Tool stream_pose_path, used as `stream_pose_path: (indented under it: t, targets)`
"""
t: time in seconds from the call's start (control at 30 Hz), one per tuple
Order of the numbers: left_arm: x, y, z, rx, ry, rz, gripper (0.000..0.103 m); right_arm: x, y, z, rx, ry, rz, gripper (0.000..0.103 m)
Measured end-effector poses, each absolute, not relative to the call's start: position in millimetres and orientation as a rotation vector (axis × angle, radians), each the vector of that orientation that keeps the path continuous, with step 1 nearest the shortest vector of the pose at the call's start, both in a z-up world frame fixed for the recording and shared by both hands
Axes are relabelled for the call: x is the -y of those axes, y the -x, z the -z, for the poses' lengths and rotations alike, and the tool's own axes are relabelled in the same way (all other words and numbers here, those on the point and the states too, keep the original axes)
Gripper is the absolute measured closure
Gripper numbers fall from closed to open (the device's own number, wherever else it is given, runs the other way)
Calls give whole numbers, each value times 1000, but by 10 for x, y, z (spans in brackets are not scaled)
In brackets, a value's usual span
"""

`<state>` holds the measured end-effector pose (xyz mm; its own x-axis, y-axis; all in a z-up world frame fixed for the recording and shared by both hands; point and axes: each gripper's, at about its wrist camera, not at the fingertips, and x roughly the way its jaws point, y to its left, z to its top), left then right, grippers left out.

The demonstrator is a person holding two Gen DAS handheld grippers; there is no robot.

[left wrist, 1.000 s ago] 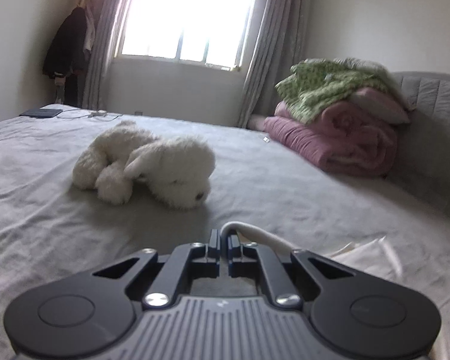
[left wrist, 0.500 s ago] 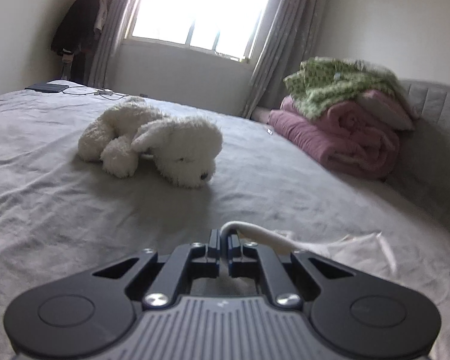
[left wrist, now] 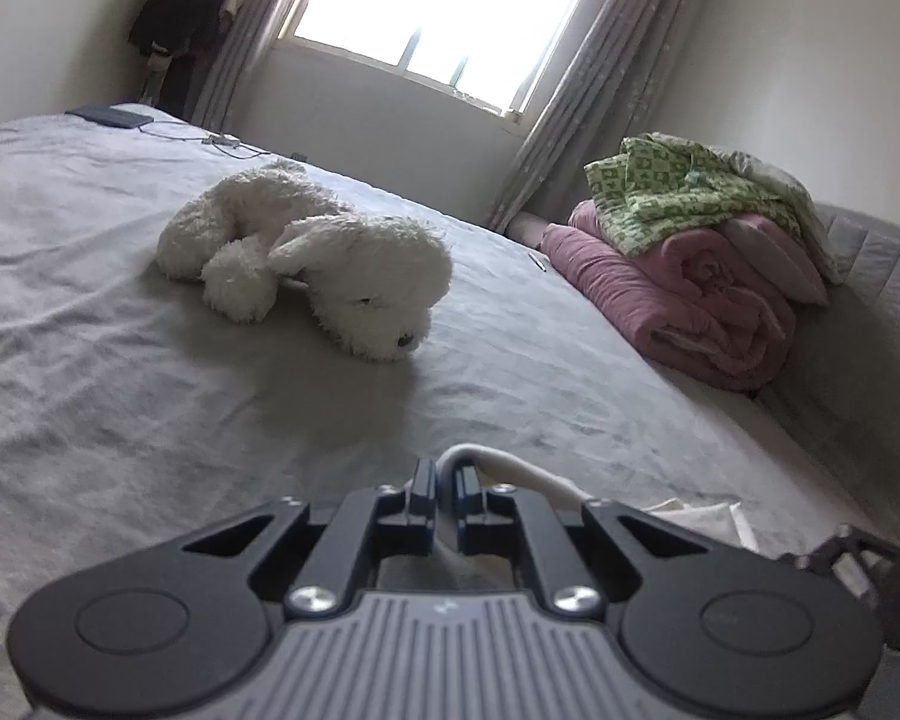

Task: Fold clothes
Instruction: 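Grasp the shirt with the right gripper while the left gripper holds the sleeve cuff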

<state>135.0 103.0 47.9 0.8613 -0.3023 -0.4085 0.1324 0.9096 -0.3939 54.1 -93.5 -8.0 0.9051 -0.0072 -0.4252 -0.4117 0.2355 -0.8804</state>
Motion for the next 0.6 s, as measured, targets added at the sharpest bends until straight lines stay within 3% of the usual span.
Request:
stream_pose_path:
  t: [0.07,0.1,0.13,0.17,0.2,0.3,0.4,0.43,0.6]
  targets:
    - [-1033,-1358,-480,-487,369,231,98,902,-554,151,-356,1378,-308,61]
    - [-1039,-1360,-479,-489,372,229,98,909,-560,131,-346,1365,-303,73]
    - [-1051,-1358,-491,-487,382,228,98,920,-567,100,-337,1344,-295,92]
    - [-1065,-1355,-507,-482,394,228,98,932,-574,69,-328,1323,-287,95]
    - [-1079,-1351,-524,-477,406,228,98,975,-589,-35,-329,1224,-279,94]
    - [-1081,-1307,-654,-430,434,251,98,1418,-678,-648,-372,570,-310,93]
    - [-1052,-1261,-776,-388,446,277,98,2046,-840,-821,-455,-35,-338,93]
    - [-1035,-1248,-803,-379,443,283,98,2124,-879,-796,-479,-77,-328,93]
    - [-995,-1271,-713,-421,385,271,98,1894,-902,-538,-602,226,-318,92]
